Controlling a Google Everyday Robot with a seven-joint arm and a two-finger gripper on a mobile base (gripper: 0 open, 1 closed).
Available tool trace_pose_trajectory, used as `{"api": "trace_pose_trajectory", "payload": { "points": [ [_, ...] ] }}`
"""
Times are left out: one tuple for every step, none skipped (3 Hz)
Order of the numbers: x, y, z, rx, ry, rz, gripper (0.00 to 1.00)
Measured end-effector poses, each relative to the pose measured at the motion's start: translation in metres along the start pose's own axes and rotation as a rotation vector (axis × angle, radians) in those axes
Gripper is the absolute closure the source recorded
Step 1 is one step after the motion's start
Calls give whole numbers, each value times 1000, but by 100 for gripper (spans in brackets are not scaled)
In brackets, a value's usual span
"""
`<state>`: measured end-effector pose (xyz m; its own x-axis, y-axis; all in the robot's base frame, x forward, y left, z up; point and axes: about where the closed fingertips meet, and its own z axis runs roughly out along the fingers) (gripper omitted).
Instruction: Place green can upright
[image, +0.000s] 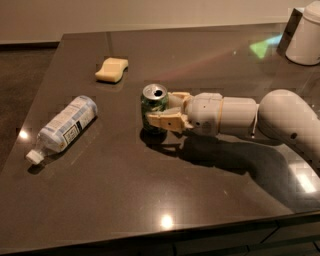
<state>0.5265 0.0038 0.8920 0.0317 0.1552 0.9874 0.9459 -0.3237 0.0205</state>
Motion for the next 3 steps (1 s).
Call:
{"api": "trace_pose_trajectory", "payload": {
  "points": [
    [1, -1, 2, 4, 0, 15, 36],
    [1, -2, 4, 8, 0, 30, 13],
    [2, -4, 5, 11, -1, 42, 0]
  ]
}}
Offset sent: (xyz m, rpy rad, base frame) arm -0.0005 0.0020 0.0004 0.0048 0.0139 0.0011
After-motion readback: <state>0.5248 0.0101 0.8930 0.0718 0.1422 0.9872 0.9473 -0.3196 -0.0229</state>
